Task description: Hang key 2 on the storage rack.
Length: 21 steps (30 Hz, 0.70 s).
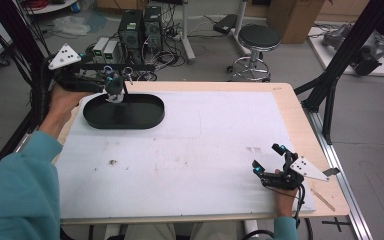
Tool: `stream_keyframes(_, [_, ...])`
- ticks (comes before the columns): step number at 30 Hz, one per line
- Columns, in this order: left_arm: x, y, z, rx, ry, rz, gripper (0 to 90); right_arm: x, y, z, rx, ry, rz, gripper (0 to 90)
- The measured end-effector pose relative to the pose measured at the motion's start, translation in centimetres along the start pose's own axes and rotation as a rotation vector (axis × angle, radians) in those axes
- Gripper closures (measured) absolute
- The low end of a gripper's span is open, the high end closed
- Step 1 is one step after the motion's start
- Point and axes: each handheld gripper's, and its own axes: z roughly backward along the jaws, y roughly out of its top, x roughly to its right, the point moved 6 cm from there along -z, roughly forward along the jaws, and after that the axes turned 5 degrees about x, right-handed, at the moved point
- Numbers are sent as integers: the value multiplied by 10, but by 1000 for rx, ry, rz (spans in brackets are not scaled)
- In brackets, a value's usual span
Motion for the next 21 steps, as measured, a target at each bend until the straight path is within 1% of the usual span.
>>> stream_keyframes(5, [16, -5, 25, 53, -34, -4, 17, 0, 0, 0, -1, -1, 1, 8])
stream_keyframes(8, [22, -15, 43, 61, -29, 15, 17, 0, 0, 0, -1, -1, 4, 8])
stream_keyframes(10, [28, -23, 56, 78, -22, 25, 17, 0, 0, 0, 0, -1, 3, 8])
stream_keyframes(12, [36, -32, 68, 86, -13, 23, 17, 0, 0, 0, -1, -1, 4, 8])
stream_keyframes(14, [50, -47, 80, 92, -16, 27, 17, 0, 0, 1, -2, -1, 6, 8])
stream_keyframes(17, [66, -66, 92, 115, -14, 37, 17, -1, 0, 0, 0, 0, 11, 8])
stream_keyframes(19, [73, -80, 98, 107, 5, 39, 17, 0, 0, 0, 0, 0, 11, 8])
stream_keyframes(21, [80, -93, 104, 108, 9, 67, 17, -1, 0, 0, -2, -1, 10, 8])
